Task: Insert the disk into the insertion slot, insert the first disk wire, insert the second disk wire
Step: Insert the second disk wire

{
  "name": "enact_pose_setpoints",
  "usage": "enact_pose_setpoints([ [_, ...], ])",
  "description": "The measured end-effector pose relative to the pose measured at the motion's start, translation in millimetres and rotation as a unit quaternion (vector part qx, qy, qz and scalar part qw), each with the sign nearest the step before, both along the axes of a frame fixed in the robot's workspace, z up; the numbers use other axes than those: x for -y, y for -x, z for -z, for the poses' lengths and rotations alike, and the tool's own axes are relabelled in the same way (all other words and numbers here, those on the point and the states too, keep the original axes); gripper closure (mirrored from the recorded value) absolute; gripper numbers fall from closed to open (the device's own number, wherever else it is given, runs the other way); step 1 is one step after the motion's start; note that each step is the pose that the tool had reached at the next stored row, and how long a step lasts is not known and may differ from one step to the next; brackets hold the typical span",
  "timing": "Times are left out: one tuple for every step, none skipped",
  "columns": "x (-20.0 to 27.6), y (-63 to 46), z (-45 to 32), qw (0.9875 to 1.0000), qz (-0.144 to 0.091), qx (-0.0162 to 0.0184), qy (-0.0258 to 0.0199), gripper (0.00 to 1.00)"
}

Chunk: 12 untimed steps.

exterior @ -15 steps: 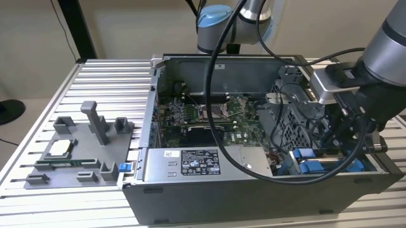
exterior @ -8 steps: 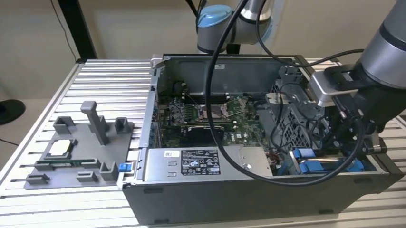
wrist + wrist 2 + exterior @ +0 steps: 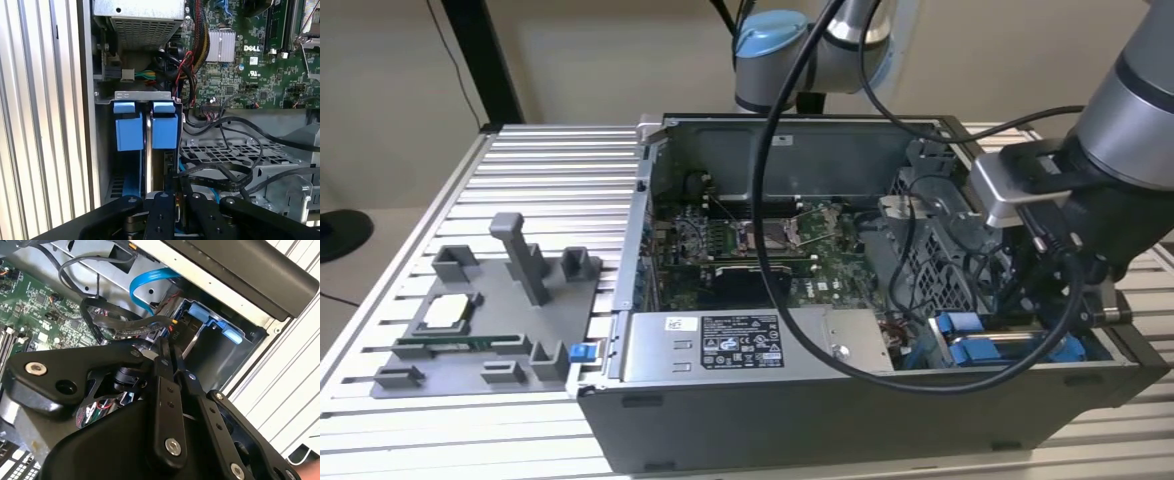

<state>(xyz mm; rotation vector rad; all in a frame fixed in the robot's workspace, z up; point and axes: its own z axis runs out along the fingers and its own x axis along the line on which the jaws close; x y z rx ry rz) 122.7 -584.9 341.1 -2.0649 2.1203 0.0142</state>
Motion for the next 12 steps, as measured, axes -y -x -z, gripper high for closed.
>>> enact_pose_setpoints([
  [0.0,0.1,0.4,1.0000,0.000,0.0000,0.0000,1.00],
  [0.0,0.1,0.8,1.0000,0.000,0.0000,0.0000,1.00],
  [0.0,0.2,1.4,1.0000,0.000,0.0000,0.0001,1.00],
  [0.0,0.2,2.1,1.0000,0.000,0.0000,0.0001,1.00],
  [0.0,0.3,2.7,1.0000,0.000,0.0000,0.0002,1.00],
  [0.0,0.4,3.3,1.0000,0.000,0.0000,0.0003,1.00],
  [0.1,0.5,4.2,1.0000,0.000,0.0000,0.0003,1.00],
  [0.1,0.6,5.0,1.0000,0.000,0.0000,0.0005,1.00],
  [0.1,0.7,5.9,1.0000,0.000,0.0000,0.0007,1.00],
  [0.0,0.7,6.3,1.0000,0.000,0.0000,0.0007,1.00],
  [0.0,0.7,6.4,1.0000,0.000,0.0000,0.0006,1.00],
  [0.1,0.7,6.9,1.0000,0.000,0.0000,0.0002,1.00],
])
